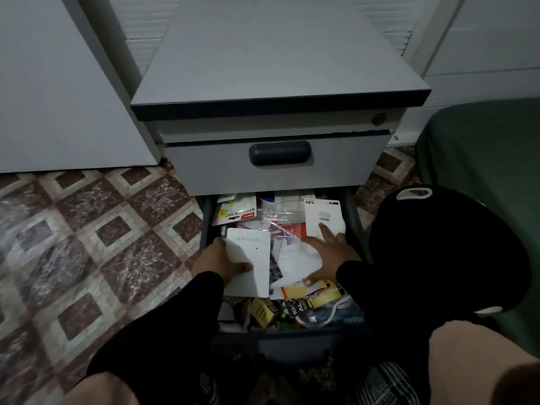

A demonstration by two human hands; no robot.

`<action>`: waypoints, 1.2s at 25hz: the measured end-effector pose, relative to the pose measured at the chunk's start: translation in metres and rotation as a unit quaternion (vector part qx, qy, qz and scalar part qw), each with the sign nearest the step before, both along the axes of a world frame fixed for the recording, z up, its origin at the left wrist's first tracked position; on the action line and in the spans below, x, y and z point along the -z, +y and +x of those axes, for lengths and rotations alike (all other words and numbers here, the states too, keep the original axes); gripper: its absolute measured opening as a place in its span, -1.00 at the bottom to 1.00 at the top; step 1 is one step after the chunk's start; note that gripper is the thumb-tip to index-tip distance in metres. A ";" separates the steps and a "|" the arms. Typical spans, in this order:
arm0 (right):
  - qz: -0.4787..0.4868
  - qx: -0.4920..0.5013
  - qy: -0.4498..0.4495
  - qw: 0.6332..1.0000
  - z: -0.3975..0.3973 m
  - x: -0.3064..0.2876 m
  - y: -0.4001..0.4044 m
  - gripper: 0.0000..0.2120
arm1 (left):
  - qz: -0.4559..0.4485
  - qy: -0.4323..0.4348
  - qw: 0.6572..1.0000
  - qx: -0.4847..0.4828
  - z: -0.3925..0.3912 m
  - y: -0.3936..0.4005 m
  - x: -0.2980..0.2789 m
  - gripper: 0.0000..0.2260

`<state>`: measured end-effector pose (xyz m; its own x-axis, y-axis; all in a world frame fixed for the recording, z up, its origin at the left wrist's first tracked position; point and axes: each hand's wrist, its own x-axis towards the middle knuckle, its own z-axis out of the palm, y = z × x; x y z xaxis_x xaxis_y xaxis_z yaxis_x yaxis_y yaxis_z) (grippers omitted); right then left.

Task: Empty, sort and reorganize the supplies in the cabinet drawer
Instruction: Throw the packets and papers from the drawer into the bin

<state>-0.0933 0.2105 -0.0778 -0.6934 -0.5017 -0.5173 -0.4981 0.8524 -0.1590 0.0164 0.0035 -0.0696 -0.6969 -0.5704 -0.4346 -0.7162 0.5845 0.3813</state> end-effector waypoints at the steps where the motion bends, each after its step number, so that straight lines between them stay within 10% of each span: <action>1: -0.010 -0.001 0.012 1.000 0.001 -0.002 0.000 -0.10 | 0.013 0.003 1.000 -0.004 0.000 -0.004 -0.001 -0.30; 9: -0.122 0.013 0.142 0.982 0.003 -0.019 0.002 -0.75 | 0.198 0.074 0.974 -0.085 0.008 -0.024 -0.015 -0.64; 18: -0.088 0.026 0.161 0.983 0.012 -0.061 0.018 -0.47 | 0.273 0.077 0.956 -0.079 0.023 -0.008 -0.041 -0.72; 30: -0.117 0.227 0.123 0.959 0.009 -0.130 0.096 -0.62 | 0.249 0.151 0.956 -0.023 -0.011 0.062 -0.090 -0.67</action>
